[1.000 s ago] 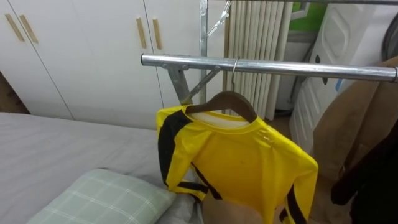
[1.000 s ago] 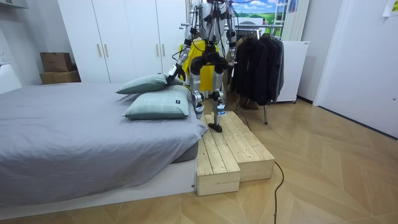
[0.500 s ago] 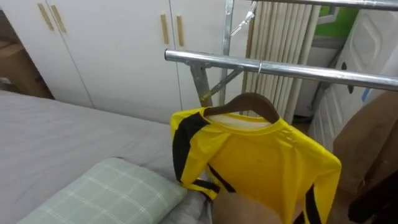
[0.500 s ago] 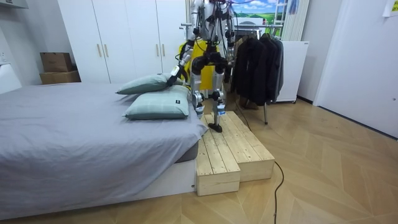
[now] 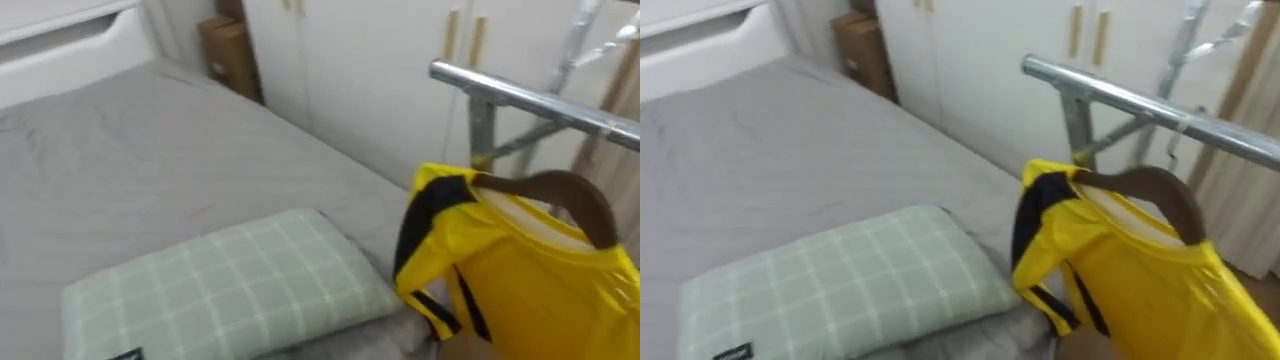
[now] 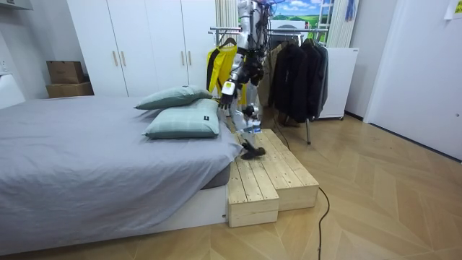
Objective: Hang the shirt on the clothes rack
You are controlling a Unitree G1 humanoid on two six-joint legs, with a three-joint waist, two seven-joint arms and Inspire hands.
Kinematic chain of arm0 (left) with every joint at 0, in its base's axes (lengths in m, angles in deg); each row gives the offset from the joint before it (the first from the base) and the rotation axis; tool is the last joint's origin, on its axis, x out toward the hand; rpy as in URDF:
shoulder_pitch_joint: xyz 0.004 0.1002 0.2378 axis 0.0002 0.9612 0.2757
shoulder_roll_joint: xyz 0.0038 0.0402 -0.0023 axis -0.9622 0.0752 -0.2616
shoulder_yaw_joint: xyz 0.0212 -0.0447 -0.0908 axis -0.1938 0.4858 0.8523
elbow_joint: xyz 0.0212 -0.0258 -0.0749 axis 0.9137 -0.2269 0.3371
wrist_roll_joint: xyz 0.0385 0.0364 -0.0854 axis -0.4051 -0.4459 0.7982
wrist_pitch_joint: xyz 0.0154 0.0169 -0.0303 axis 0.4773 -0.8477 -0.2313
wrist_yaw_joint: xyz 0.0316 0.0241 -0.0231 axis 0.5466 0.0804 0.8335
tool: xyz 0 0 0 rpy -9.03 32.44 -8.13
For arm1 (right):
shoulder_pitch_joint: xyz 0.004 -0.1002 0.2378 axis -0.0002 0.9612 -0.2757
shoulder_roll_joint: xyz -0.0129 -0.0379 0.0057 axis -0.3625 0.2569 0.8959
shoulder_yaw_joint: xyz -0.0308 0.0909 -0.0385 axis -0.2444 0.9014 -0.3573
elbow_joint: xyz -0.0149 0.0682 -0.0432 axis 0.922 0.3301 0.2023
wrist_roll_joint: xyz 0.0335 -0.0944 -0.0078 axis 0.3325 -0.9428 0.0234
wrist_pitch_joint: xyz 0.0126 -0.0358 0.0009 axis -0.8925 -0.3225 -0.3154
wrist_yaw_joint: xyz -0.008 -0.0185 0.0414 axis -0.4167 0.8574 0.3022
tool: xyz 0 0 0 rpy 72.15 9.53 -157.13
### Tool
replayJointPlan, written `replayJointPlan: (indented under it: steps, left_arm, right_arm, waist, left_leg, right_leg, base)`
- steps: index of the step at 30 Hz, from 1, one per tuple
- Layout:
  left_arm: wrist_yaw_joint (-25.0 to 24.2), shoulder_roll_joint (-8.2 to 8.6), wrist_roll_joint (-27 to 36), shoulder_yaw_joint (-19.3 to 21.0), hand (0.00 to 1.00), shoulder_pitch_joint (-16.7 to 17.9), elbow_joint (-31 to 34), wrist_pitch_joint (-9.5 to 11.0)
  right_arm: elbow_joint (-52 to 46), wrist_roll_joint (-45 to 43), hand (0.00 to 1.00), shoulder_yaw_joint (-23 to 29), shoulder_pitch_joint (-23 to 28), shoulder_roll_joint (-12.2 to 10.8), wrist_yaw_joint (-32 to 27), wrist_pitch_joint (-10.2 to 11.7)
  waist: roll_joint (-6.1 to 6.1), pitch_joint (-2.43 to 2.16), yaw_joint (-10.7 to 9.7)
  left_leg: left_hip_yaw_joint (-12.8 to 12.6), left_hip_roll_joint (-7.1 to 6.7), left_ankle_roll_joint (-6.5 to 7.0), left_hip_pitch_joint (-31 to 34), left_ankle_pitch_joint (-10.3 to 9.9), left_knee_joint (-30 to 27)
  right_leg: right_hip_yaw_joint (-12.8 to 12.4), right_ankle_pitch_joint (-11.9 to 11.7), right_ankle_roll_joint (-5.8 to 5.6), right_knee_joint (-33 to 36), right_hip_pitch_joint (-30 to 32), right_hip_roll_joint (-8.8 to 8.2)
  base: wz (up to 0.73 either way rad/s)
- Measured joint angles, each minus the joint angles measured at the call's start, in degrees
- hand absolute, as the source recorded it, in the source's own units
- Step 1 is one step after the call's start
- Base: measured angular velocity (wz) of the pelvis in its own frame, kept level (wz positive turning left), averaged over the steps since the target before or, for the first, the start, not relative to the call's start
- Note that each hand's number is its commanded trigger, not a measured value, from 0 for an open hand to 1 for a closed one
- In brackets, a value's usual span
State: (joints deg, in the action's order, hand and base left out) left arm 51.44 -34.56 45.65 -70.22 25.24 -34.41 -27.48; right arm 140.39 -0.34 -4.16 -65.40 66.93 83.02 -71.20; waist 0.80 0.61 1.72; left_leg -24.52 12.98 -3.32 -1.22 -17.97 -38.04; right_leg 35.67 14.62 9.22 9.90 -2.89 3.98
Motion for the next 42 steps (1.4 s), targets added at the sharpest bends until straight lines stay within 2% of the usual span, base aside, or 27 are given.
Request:
replayJointPlan:
  steps: [1,3,4,5,7,8,9,10,11,12,14,17,18,19,20,21,23,25,27,28,29,31,32,35,38,42]
  left_arm:
    - [0.03,0.00,0.02,0.00,0.00,0.00,0.00,0.35]
    - [0.52,0.22,0.07,0.01,0.00,0.05,0.10,1.44]
    - [0.56,0.29,0.07,0.01,0.00,-0.07,0.20,1.56]
    - [0.62,0.31,0.05,-0.06,0.00,-0.60,0.24,1.81]
    - [0.86,0.20,0.17,-0.43,0.00,-1.10,0.17,2.18]
    - [0.92,0.05,0.42,-0.43,0.00,-1.18,-0.03,2.72]
    - [0.93,-0.04,1.00,-0.37,0.00,-1.12,-0.15,3.02]
    - [1.07,-0.01,2.53,-0.31,0.00,-0.77,-0.27,3.57]
    - [1.06,0.08,3.56,-0.33,0.00,-0.53,-0.44,3.85]
    - [1.14,-0.11,4.57,-0.33,0.00,-0.79,-0.48,4.42]
    - [1.16,-0.06,4.68,-0.45,0.00,-1.25,-0.54,5.63]
    - [1.23,0.22,6.02,0.34,0.00,-0.62,-1.61,6.08]
    - [1.48,0.19,6.36,1.60,0.00,0.04,-2.16,6.10]
    - [1.79,0.11,6.39,2.09,0.00,0.27,-2.27,6.09]
    - [2.40,-0.22,6.39,2.68,0.00,1.33,-2.55,6.07]
    - [2.75,-0.35,6.37,2.84,0.00,1.89,-2.66,6.00]
    - [4.01,-0.92,6.10,3.90,0.00,4.01,-4.08,5.84]
    - [4.30,-1.35,5.75,4.99,0.00,4.81,-5.22,5.51]
    - [4.43,-1.66,5.78,5.36,0.00,5.26,-6.04,4.41]
    - [4.43,-1.74,5.77,5.30,0.00,5.19,-6.04,3.86]
    - [4.43,-1.77,5.77,5.20,0.00,4.94,-6.03,3.65]
    - [4.42,-1.76,5.72,4.70,0.00,4.47,-5.94,3.63]
    - [4.41,-1.64,5.56,4.71,0.00,4.10,-5.91,3.64]
    - [4.52,-1.62,4.43,4.67,0.00,2.70,-5.42,3.63]
    - [5.27,-1.63,4.49,4.29,0.00,1.24,-4.26,3.67]
    - [5.45,-1.67,4.57,0.45,0.00,0.32,-1.42,3.74]
  right_arm:
    - [0.02,0.00,0.00,0.01,-0.09,0.02,0.09,0.08]
    - [-0.13,0.44,0.00,-0.07,-0.10,-0.06,0.45,1.29]
    - [-0.12,0.57,0.00,-0.07,-0.07,-0.10,0.58,1.53]
    - [-0.04,0.58,0.00,-0.05,0.32,-0.19,0.89,1.71]
    - [-0.04,1.67,0.00,0.39,0.71,-0.15,1.02,2.04]
    - [0.22,2.88,0.00,0.53,0.80,-0.15,1.12,2.42]
    - [0.45,3.36,0.00,0.59,0.74,-0.17,1.27,2.49]
    - [0.86,4.04,0.00,0.98,0.50,0.08,1.62,2.58]
    - [0.89,4.60,0.00,1.57,0.88,0.14,1.56,2.60]
    - [0.85,6.16,0.00,1.64,2.15,-0.11,1.58,2.57]
    - [0.85,7.94,0.00,2.83,3.48,-0.32,1.51,2.30]
    - [0.90,7.54,0.00,3.66,3.11,-0.05,1.16,2.05]
    - [1.03,7.56,0.00,3.90,3.05,-0.09,0.99,1.55]
    - [1.24,7.65,0.00,3.94,3.20,-0.10,0.79,1.34]
    - [1.25,7.83,0.00,3.93,3.58,-0.12,0.25,1.03]
    - [1.24,7.81,0.00,3.94,3.71,-0.12,0.01,0.98]
    - [1.22,7.35,0.00,4.18,3.68,-0.13,-0.41,0.94]
    - [1.21,6.68,0.00,4.63,3.32,-0.14,-0.36,0.95]
    - [1.21,6.50,0.00,4.68,2.86,-0.17,-0.36,1.01]
    - [1.35,6.41,0.00,4.66,2.22,-0.21,-0.36,1.04]
    - [1.65,5.99,0.00,4.20,1.55,-0.27,-0.32,1.14]
    - [2.38,3.66,0.00,3.75,0.62,-0.56,-0.07,1.25]
    - [2.68,2.11,0.00,3.65,-0.19,-0.83,0.19,1.26]
    - [3.11,-1.55,0.00,3.08,-1.46,-1.56,0.38,2.64]
    - [3.21,-2.13,0.00,1.52,-1.66,-1.66,0.36,2.94]
    - [3.13,-1.69,0.00,0.25,-1.48,-1.63,0.35,3.16]
  waist:
    - [-0.01,-0.02,0.12]
    - [-0.21,-0.08,0.08]
    - [-0.32,-0.13,-0.03]
    - [-0.17,-0.21,-0.27]
    - [-0.03,-0.21,-0.34]
    - [0.20,-0.19,-0.49]
    - [0.53,-0.26,-0.31]
    - [0.39,-0.40,0.20]
    - [-0.33,-0.72,-0.03]
    - [-0.10,-0.79,-1.59]
    - [0.61,-1.06,-2.92]
    - [0.27,-1.28,-2.64]
    - [0.28,-1.25,-2.42]
    - [0.29,-1.29,-2.41]
    - [0.37,-1.24,-2.34]
    - [0.34,-1.23,-2.22]
    - [0.37,-1.16,-1.15]
    - [0.37,-1.03,-1.01]
    - [0.34,-0.89,-0.65]
    - [0.35,-0.64,-0.35]
    - [0.41,-0.44,-0.28]
    - [0.33,-0.36,0.20]
    - [0.46,-0.07,0.50]
    - [0.67,0.19,0.15]
    - [0.82,0.17,0.10]
    - [0.56,0.06,-0.30]
  left_leg:
    - [-0.36,-0.30,-0.23,-1.23,-0.16,1.97]
    - [-2.14,-2.43,-0.52,-5.49,-1.12,11.08]
    - [-2.29,-2.93,-0.49,-6.01,-1.32,13.13]
    - [-2.60,-4.32,-0.31,-6.69,-1.52,16.94]
    - [-3.76,-5.89,0.01,-7.04,-1.42,21.36]
    - [-3.99,-6.30,0.33,-6.87,-1.79,23.44]
    - [-3.95,-6.53,0.04,-6.47,-1.65,24.30]
    - [-2.98,-6.30,0.22,-6.10,-1.27,24.84]
    - [-1.24,-5.86,0.72,-5.62,-0.81,24.77]
    - [0.44,-5.76,0.98,-5.46,0.52,25.07]
    - [1.48,-6.14,0.63,-5.44,2.07,25.48]
    - [4.66,-7.53,2.26,-5.84,3.10,27.06]
    - [5.86,-8.10,2.60,-6.33,3.60,27.76]
    - [6.43,-8.36,2.65,-6.51,3.75,27.92]
    - [7.43,-8.88,3.03,-6.76,3.81,28.00]
    - [7.74,-9.05,3.21,-6.85,3.86,28.00]
    - [8.83,-9.86,3.97,-6.94,3.71,28.09]
    - [9.72,-10.35,4.45,-7.17,3.55,28.22]
    - [10.71,-10.74,4.90,-7.10,3.40,28.25]
    - [11.11,-10.90,5.19,-6.87,3.38,28.23]
    - [11.94,-11.11,5.43,-6.51,3.40,28.20]
    - [12.90,-11.42,5.65,-6.21,3.51,28.26]
    - [13.10,-11.53,5.72,-6.23,3.48,28.28]
    - [13.88,-11.64,5.82,-5.90,3.42,28.31]
    - [14.40,-11.69,5.88,-5.27,3.38,28.32]
    - [15.15,-11.75,5.88,-5.11,3.39,28.44]
  right_leg:
    - [1.08,0.01,0.01,-0.04,0.08,0.00]
    - [5.03,0.00,0.07,0.33,1.76,-0.27]
    - [6.24,0.00,0.07,0.77,2.16,-0.59]
    - [8.62,0.00,0.07,1.22,2.97,-1.26]
    - [11.63,0.02,0.03,2.66,4.18,-2.57]
    - [13.33,0.04,-0.02,3.52,4.88,-3.33]
    - [13.63,0.05,-0.10,4.17,5.24,-4.07]
    - [13.16,-0.73,-1.12,5.00,5.47,-4.49]
    - [9.71,-2.13,-2.41,4.95,5.46,-4.40]
    - [3.48,-2.68,-2.50,4.96,5.16,-4.39]
    - [0.17,-3.31,-2.54,4.75,4.49,-4.87]
    - [-4.83,-4.46,-5.71,3.34,2.67,-4.46]
    - [-5.89,-4.91,-6.21,2.63,1.82,-4.44]
    - [-6.57,-5.00,-6.33,2.63,1.49,-4.51]
    - [-8.85,-5.10,-6.32,2.64,1.05,-4.47]
    - [-9.80,-5.21,-6.35,2.65,0.83,-4.49]
    - [-13.06,-5.59,-5.77,2.71,0.62,-4.47]
    - [-13.84,-5.60,-5.85,2.47,0.13,-4.69]
    - [-13.83,-5.85,-6.45,1.82,-0.36,-4.88]
    - [-14.19,-6.02,-6.74,1.73,-0.36,-5.04]
    - [-15.71,-6.19,-7.09,1.54,-0.32,-5.11]
    - [-18.44,-6.49,-7.69,0.74,-0.41,-5.03]
    - [-18.51,-6.59,-7.84,0.43,-0.60,-4.97]
    - [-18.24,-6.77,-8.12,-0.48,-0.97,-4.84]
    - [-18.17,-6.91,-8.33,-1.28,-0.94,-4.76]
    - [-18.38,-6.91,-8.35,-1.33,-1.00,-4.81]
  base:
    - [1.16]
    - [0.89]
    - [0.90]
    - [0.75]
    - [0.87]
    - [0.74]
    - [0.55]
    - [0.54]
    - [1.13]
    - [1.39]
    - [1.39]
    - [0.71]
    - [0.60]
    - [0.52]
    - [0.38]
    - [0.33]
    - [0.21]
    - [0.23]
    - [0.24]
    - [0.30]
    - [0.39]
    - [0.26]
    - [0.07]
    - [0.11]
    - [0.10]
    - [0.10]
